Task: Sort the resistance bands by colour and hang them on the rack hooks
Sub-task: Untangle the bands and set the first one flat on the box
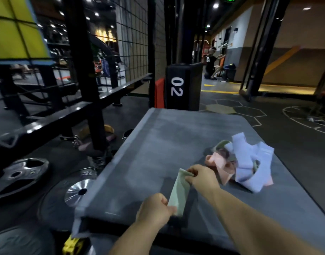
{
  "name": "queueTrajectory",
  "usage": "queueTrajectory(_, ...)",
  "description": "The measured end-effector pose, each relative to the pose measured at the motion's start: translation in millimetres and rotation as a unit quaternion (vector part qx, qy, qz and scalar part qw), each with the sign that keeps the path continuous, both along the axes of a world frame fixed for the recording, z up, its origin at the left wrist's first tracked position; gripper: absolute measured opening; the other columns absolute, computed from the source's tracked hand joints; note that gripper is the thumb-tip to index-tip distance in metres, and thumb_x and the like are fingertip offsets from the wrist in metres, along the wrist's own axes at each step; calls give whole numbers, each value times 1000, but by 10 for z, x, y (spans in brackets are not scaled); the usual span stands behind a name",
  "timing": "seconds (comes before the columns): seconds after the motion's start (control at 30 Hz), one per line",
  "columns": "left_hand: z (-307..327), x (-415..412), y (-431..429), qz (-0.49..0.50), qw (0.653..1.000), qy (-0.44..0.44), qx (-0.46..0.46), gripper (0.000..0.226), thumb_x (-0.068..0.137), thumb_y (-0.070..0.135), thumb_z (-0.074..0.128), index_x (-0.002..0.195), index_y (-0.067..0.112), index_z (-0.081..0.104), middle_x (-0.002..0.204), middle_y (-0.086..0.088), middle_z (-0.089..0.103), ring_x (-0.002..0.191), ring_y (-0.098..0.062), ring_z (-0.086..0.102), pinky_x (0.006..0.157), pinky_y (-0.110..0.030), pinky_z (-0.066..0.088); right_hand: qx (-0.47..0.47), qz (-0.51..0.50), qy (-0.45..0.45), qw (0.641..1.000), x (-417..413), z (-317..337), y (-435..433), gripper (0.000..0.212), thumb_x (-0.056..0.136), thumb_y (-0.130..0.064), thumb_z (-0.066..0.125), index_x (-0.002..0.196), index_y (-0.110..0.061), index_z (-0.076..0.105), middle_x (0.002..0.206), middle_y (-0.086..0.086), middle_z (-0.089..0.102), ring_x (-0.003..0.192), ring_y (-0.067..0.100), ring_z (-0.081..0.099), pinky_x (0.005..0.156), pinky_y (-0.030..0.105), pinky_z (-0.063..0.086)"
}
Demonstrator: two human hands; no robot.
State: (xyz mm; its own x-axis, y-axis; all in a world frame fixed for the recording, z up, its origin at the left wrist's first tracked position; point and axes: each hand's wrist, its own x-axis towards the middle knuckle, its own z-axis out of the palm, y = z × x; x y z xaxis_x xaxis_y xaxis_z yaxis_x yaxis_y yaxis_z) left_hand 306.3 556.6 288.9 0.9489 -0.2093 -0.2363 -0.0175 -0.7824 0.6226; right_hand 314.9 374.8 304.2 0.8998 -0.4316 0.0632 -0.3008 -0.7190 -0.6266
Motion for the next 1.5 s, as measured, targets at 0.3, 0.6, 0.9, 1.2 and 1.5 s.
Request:
queueTrajectory(0.3, -61, 120, 452, 35, 999, -29, 2, 27, 74, 52, 63, 77, 28, 51, 75, 16, 50, 94, -12, 57, 79, -27, 40, -21, 36, 40, 998, 415, -101, 434, 19, 78, -24, 69, 97, -27, 70, 85, -10, 61, 88, 12, 59, 69, 20, 39)
queueTrajectory(0.6, -42, 220, 409, 40, 995, -81, 39, 27, 78, 53, 58, 73, 28, 49, 79, 12, 57, 98, -14, 60, 80, -29, 35, -25, 40, 35, 998, 651, -203, 481, 23, 81, -22, 68, 104, -23, 68, 90, -7, 61, 85, 11, 54, 73, 21, 42)
queueTrajectory(0.9, -61, 321, 358, 56, 994, -77, 60, 21, 77, 50, 58, 76, 30, 54, 72, 13, 52, 94, -13, 55, 80, -31, 26, -33, 37, 11, 999, 723, -313, 471, 25, 83, -20, 66, 107, -25, 68, 100, -4, 67, 97, 16, 61, 82, 25, 47)
queueTrajectory(1.2, -83, 318, 376, 71, 994, -66, 41, 23, 77, 51, 60, 91, 34, 55, 90, 13, 65, 98, -12, 58, 84, -33, 25, -33, 57, -23, 998, 700, -457, 440, 31, 87, -20, 64, 118, -24, 63, 114, -1, 60, 98, 13, 56, 84, 19, 39)
queueTrajectory(1.5, -167, 245, 319, 54, 986, -137, 82, 32, 81, 44, 51, 112, 35, 46, 121, 13, 52, 117, -16, 38, 94, -36, 25, -107, 128, 1, 986, 722, -538, 426, 34, 97, -22, 51, 130, -19, 60, 134, 0, 55, 128, 21, 44, 109, 32, 34)
